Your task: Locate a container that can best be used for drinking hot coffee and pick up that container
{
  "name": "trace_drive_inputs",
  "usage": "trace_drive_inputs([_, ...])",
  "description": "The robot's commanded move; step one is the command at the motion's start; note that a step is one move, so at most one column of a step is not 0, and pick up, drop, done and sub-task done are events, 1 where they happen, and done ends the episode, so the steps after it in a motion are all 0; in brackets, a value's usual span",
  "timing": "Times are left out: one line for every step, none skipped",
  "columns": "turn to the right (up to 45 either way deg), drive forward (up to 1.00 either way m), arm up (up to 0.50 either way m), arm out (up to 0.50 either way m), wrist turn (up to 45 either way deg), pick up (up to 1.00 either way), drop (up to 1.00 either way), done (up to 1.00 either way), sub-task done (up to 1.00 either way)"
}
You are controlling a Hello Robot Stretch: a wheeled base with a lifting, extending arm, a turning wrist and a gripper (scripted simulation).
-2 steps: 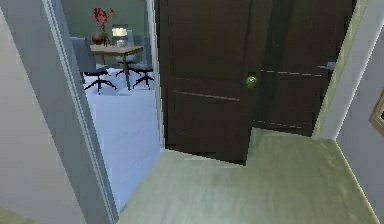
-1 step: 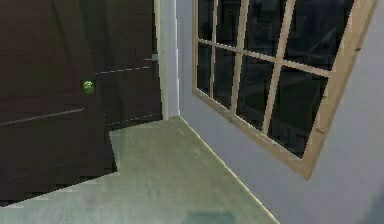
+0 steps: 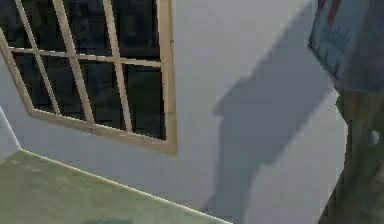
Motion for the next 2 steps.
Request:
trace_drive_inputs([-45.0, 0.00, 0.00, 0.00, 0.0, 0.00, 0.00, 0.00, 0.00])
trace_drive_inputs([-6.0, 0.00, 0.00, 0.00, 0.0, 0.00, 0.00, 0.00, 0.00])
